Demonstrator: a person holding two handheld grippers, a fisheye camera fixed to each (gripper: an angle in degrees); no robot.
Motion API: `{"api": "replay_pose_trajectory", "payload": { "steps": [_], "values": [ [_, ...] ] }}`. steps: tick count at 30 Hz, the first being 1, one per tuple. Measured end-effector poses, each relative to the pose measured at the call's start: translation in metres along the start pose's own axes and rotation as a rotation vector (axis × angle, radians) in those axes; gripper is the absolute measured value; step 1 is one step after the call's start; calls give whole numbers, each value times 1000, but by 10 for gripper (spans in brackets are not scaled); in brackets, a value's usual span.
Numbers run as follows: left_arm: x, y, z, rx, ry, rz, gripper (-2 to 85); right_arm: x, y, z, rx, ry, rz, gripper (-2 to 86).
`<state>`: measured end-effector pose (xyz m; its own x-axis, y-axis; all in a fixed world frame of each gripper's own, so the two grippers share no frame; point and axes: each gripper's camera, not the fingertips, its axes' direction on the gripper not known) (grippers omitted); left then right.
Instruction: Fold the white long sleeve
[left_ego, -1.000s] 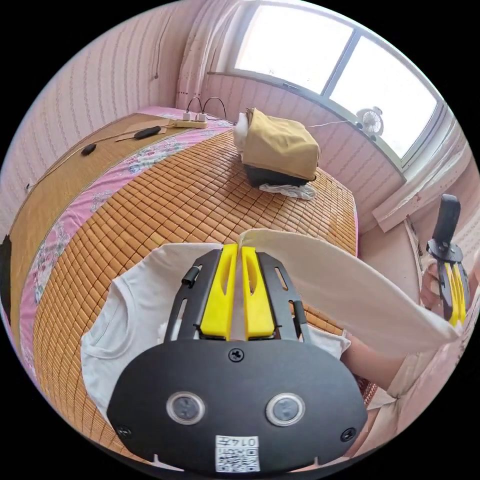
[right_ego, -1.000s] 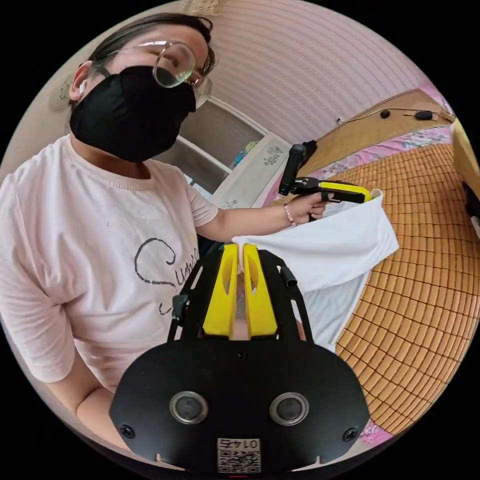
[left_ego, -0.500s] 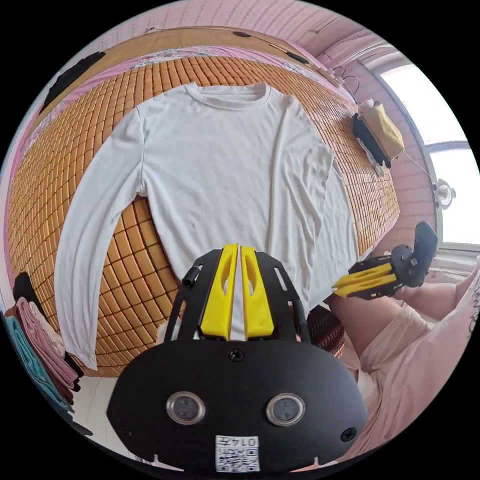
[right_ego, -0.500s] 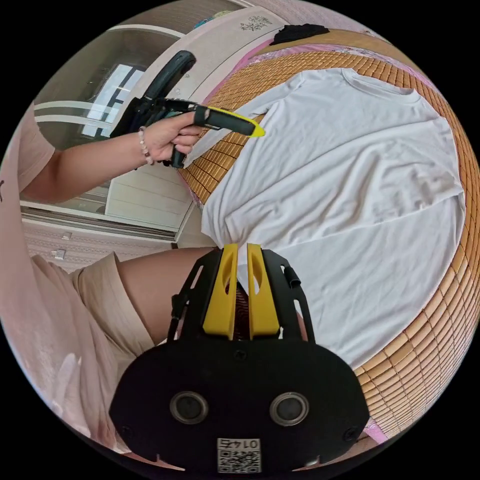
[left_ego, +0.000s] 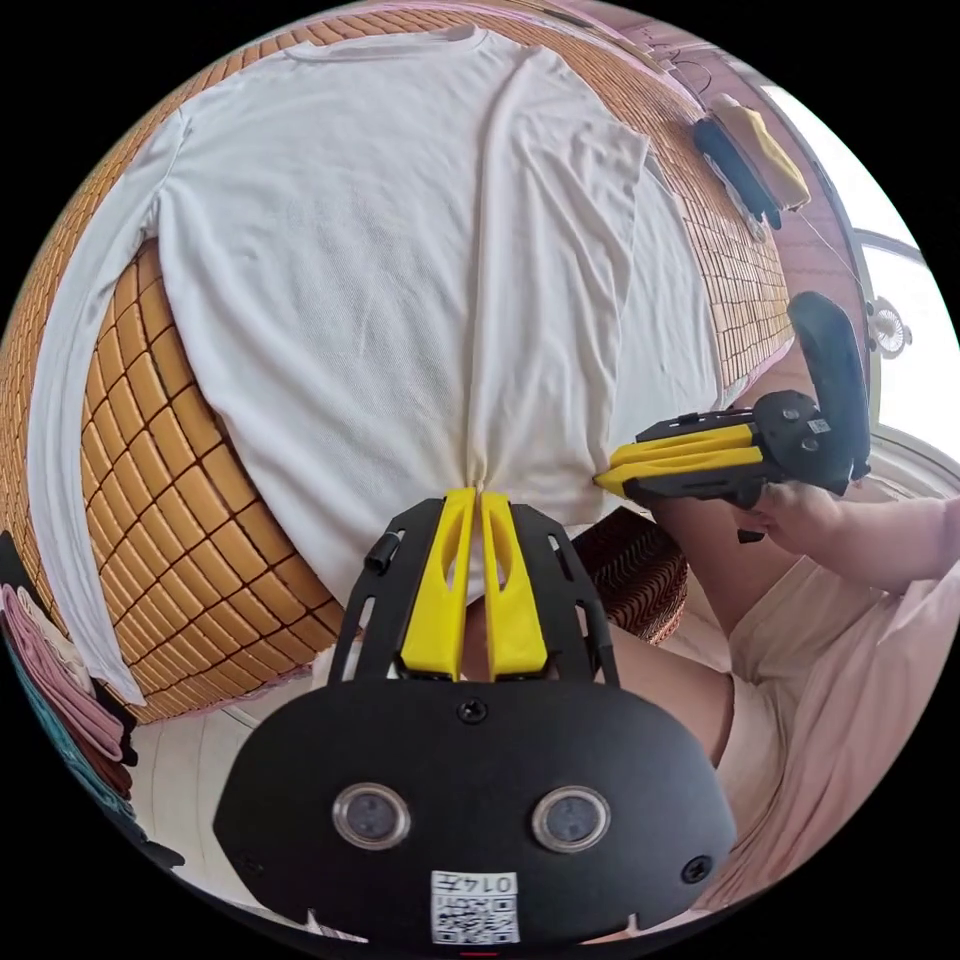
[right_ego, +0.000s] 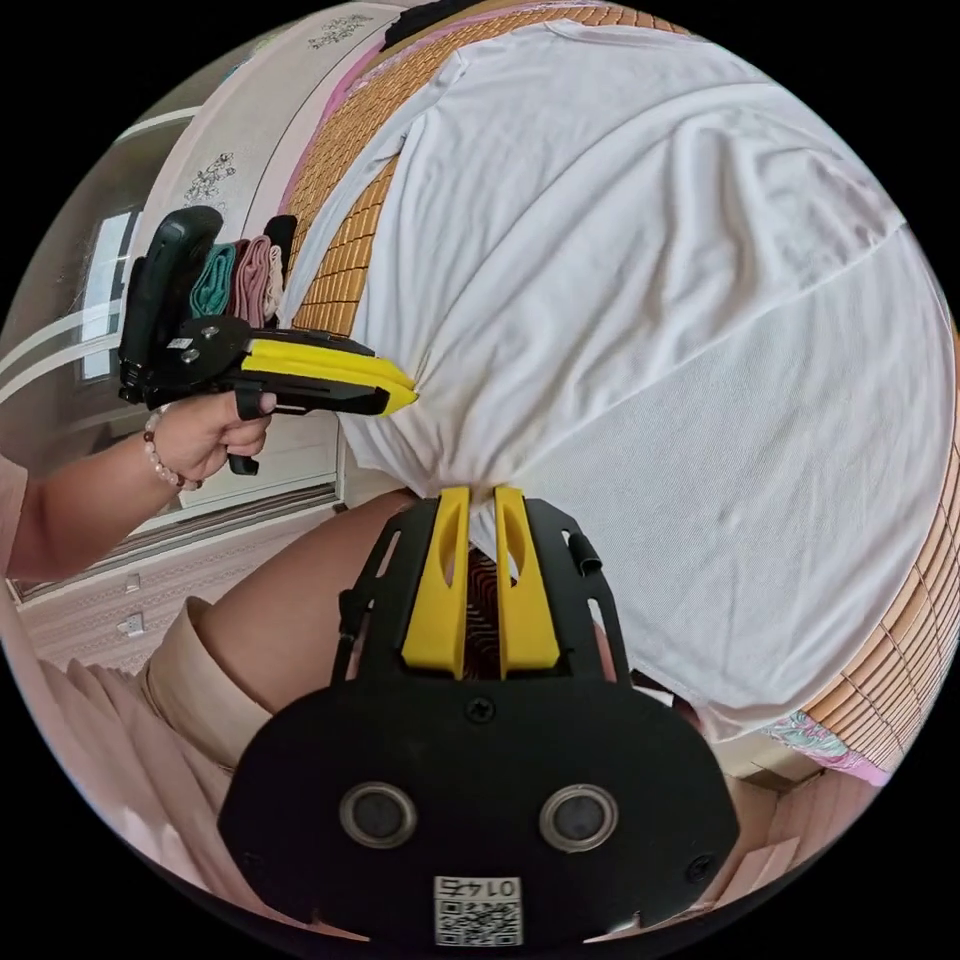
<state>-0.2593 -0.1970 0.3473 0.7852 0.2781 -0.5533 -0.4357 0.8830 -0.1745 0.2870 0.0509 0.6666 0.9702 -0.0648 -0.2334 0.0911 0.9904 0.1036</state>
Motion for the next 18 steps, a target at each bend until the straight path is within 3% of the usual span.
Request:
{"api": "replay_pose_trajectory", "payload": {
  "steps": [9, 18],
  "values": [
    [-13, 43, -24, -29, -53, 59, -10, -59, 2, -48, -20, -94, -38, 11],
    [-42, 84, -6, -35, -50, -38, -2, -100, 5, -83, -45, 3, -67, 34]
  ]
}}
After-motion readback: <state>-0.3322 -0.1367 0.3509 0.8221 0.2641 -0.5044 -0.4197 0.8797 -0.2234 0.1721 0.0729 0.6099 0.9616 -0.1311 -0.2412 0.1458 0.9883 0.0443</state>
